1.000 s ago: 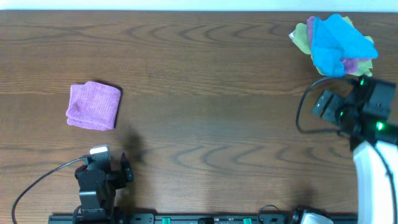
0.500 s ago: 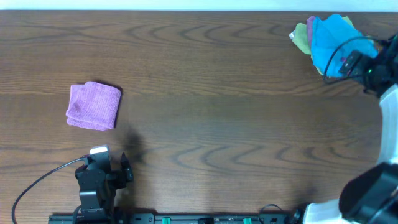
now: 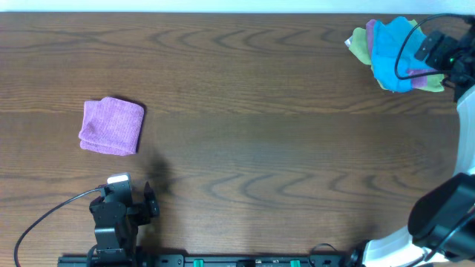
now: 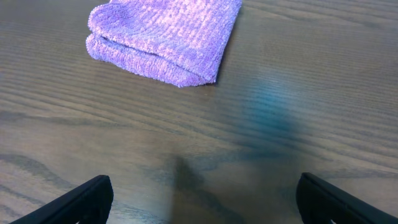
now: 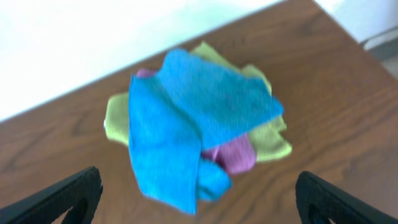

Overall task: Fold the cloth
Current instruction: 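Reach the right gripper to the cloth pile and grasp the blue cloth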

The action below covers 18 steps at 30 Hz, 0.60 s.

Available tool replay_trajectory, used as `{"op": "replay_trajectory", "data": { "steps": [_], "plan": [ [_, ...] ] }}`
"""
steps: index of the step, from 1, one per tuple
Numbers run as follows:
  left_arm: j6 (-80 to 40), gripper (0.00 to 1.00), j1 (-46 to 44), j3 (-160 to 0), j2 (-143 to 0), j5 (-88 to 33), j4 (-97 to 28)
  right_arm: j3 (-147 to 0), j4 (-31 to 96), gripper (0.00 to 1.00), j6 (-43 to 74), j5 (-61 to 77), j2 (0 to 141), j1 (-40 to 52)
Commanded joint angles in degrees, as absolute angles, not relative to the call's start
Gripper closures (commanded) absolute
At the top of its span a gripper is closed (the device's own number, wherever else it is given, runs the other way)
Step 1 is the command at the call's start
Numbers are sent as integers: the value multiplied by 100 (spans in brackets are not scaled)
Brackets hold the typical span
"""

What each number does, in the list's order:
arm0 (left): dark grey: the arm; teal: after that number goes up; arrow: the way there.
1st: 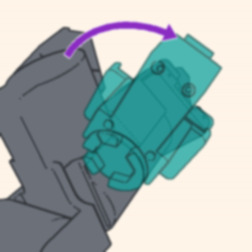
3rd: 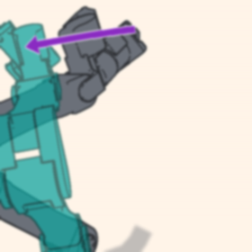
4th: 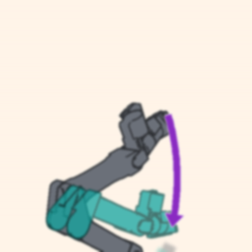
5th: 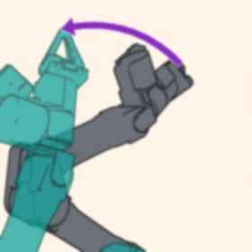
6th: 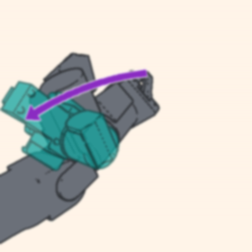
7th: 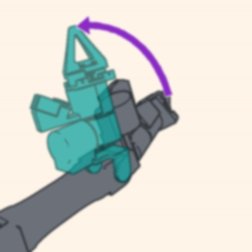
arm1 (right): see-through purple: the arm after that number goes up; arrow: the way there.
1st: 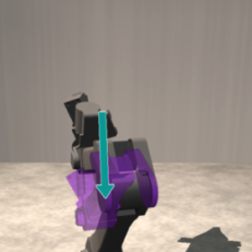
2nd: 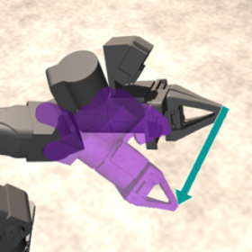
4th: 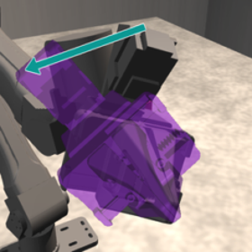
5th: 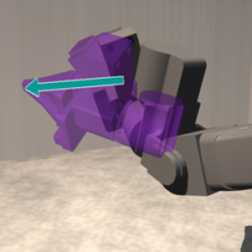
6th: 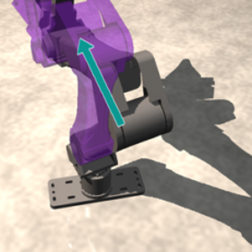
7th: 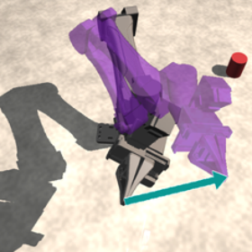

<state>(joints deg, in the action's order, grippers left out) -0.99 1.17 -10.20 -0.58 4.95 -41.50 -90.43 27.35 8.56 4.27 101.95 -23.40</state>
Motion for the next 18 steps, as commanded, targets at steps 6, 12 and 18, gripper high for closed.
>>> {"op": "replay_trajectory", "data": {
  "steps": [6,12,18],
  "plan": [
    [23,5,93,-932,-21,572,-4209,-9771,2462,1,1068,744,11498,-2392],
    [23,5,93,-932,-21,572,-4209,-10536,2506,2,1199,1024,12304,-2392],
    [23,5,93,-932,-21,572,-4209,-10683,2418,6,1337,1450,12790,-2377]
  ]
}}
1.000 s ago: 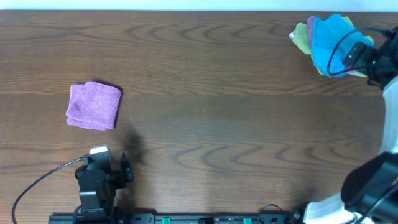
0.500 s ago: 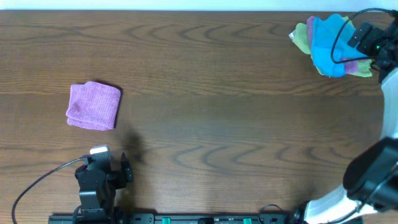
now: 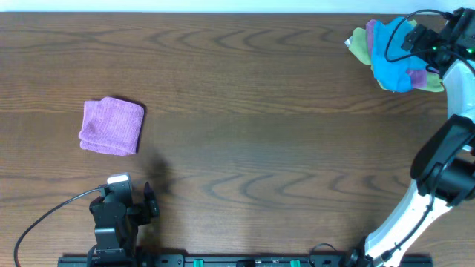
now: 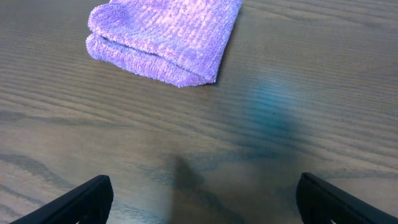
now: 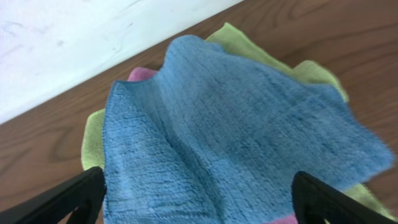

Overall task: Fold the cloth
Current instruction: 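Reach the right gripper to the cloth pile and grasp the blue cloth, then lift the blue cloth with the right gripper and pull it toward table center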

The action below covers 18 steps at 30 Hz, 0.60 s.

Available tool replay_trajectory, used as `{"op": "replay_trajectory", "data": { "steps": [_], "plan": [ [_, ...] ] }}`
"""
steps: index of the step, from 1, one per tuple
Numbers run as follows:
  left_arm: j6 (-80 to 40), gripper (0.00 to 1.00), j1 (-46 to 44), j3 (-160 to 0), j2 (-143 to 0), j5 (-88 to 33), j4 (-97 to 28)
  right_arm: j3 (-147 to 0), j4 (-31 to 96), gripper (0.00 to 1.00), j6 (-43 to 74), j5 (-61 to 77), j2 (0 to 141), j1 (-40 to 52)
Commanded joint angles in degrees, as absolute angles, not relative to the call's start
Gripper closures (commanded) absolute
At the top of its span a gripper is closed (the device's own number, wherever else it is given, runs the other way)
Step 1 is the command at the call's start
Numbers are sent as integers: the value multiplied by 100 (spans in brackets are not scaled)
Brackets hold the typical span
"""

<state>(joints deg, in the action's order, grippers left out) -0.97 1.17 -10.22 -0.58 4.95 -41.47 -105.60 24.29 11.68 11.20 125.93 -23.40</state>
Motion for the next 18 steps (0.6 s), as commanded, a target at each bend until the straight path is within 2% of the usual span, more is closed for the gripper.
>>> {"op": "replay_trajectory", "data": {
  "steps": [1,9,16,18],
  "plan": [
    [23,5,93,-932,-21,572,-4209,-10683,2418,6,1356,1468,12860,-2362],
    [23,5,93,-934,-21,572,-4209,-10683,2388,9,1369,1566,13251,-2187],
    [23,5,93,-932,-21,572,-4209,-10683,2349,21,1369,1570,13345,-2053],
    [23,5,93,-932,-21,572,-4209,-10683,2344,28,1369,1570,13340,-2034]
  ]
}}
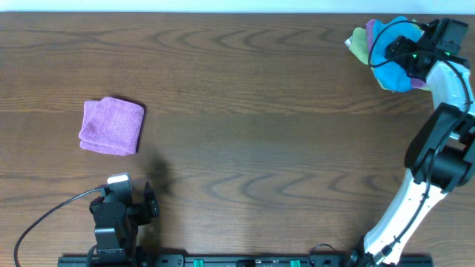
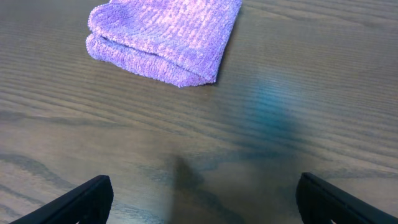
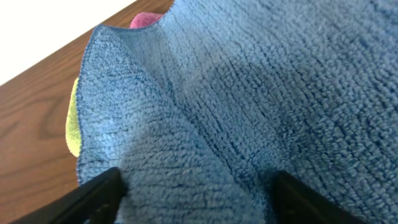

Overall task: Fold the cloth
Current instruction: 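Lift the blue cloth with the right gripper and pull it toward table center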

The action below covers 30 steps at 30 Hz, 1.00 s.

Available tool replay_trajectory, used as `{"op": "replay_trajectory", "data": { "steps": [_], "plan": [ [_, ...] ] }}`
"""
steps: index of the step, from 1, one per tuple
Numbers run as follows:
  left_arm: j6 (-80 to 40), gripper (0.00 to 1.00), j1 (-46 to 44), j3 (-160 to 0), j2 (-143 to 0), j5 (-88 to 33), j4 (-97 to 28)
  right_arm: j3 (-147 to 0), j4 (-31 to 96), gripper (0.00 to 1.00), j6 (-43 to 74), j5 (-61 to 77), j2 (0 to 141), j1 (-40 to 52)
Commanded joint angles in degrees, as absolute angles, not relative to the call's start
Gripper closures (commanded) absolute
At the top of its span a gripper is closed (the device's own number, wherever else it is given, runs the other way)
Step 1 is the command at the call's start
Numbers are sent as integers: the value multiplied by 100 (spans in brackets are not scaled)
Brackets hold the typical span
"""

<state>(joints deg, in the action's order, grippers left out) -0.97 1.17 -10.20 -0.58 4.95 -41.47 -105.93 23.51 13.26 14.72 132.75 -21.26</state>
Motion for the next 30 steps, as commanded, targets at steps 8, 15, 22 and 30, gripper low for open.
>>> {"op": "replay_trajectory", "data": {
  "steps": [8,15,22,30],
  "plan": [
    [23,5,93,-934,-21,572,-4209,-10694,2576,59,1367,1570,13327,-2016],
    [23,5,93,-934,-21,572,-4209,-10694,2659,87,1299,1568,13010,-2016],
    [23,5,93,-932,-21,572,-4209,-10694,3050,99,1059,1546,12519,-2016],
    [23,5,93,-932,-21,572,-4209,-10694,3920,99,427,1544,11955,-1828]
  ]
}}
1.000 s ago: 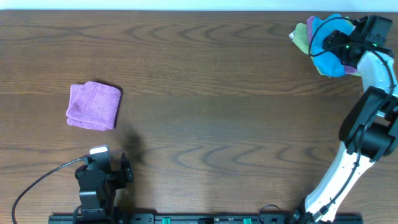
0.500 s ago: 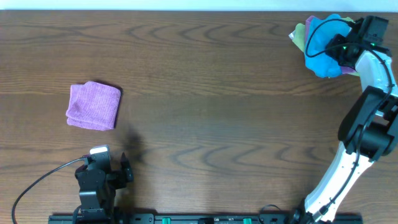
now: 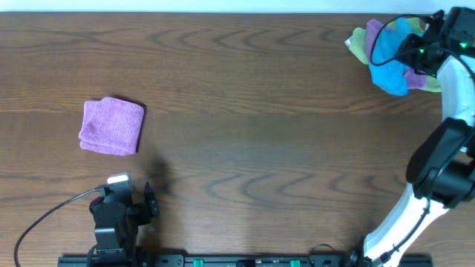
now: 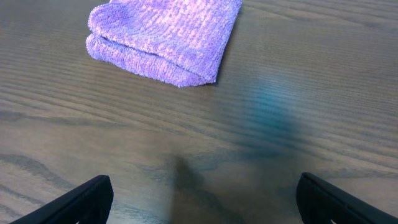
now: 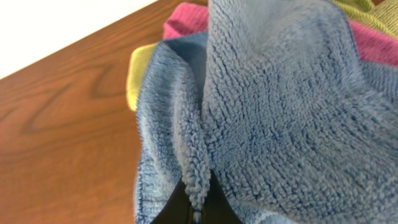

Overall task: Fold the cloth
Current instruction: 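Lift the blue cloth with the right gripper and pull it toward table center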

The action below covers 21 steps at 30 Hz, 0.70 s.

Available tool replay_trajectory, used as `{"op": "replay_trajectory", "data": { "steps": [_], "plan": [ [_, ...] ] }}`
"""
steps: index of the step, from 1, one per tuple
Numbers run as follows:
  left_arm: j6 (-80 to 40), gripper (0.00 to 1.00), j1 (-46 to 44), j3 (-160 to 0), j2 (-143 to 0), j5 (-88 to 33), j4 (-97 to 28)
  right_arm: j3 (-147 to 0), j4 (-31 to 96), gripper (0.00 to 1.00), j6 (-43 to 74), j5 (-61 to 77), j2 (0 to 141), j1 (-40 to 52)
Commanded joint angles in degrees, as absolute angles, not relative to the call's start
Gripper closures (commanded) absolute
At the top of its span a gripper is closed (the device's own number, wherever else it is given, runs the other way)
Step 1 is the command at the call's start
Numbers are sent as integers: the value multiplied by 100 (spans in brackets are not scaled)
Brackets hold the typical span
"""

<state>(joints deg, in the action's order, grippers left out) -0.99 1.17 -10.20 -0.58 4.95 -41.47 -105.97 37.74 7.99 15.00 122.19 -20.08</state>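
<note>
A blue cloth (image 3: pixel 390 63) lies on top of a small pile at the table's far right corner. My right gripper (image 5: pixel 198 214) is shut on a pinched ridge of that blue cloth (image 5: pixel 273 118), which fills the right wrist view. A folded purple cloth (image 3: pixel 112 126) rests at the left of the table, also the purple cloth (image 4: pixel 165 37) in the left wrist view. My left gripper (image 4: pixel 199 202) sits open near the front edge, below the purple cloth, with nothing between its fingers.
Under the blue cloth are a yellow-green cloth (image 3: pixel 360 44) and a pink cloth (image 5: pixel 186 22). The pile sits close to the table's far edge (image 3: pixel 223 13), against a white wall. Brown wooden tabletop (image 3: pixel 260 148) stretches between the two cloths.
My right gripper, then open and pressed into the blue cloth, has shut on a fold of it. The cloth is bunched up and pulled slightly to the right. The left arm has not moved.
My right gripper hung open above the pile of cloths, with the blue one on top. It then stood lower over the blue cloth, then down in it with its fingers spread. Now it is shut on a ridge of the cloth. The left arm stayed still.
</note>
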Motion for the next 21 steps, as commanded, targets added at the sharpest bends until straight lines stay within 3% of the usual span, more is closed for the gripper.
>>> {"op": "replay_trajectory", "data": {
  "steps": [1,8,21],
  "plan": [
    [23,5,93,-932,-21,572,-4209,-10694,4012,99,381,1542,11909,-1785],
    [23,5,93,-932,-21,572,-4209,-10694,4746,99,-36,1544,11644,-1188],
    [23,5,93,-932,-21,572,-4209,-10691,4825,99,-167,1518,11622,370]
  ]
}}
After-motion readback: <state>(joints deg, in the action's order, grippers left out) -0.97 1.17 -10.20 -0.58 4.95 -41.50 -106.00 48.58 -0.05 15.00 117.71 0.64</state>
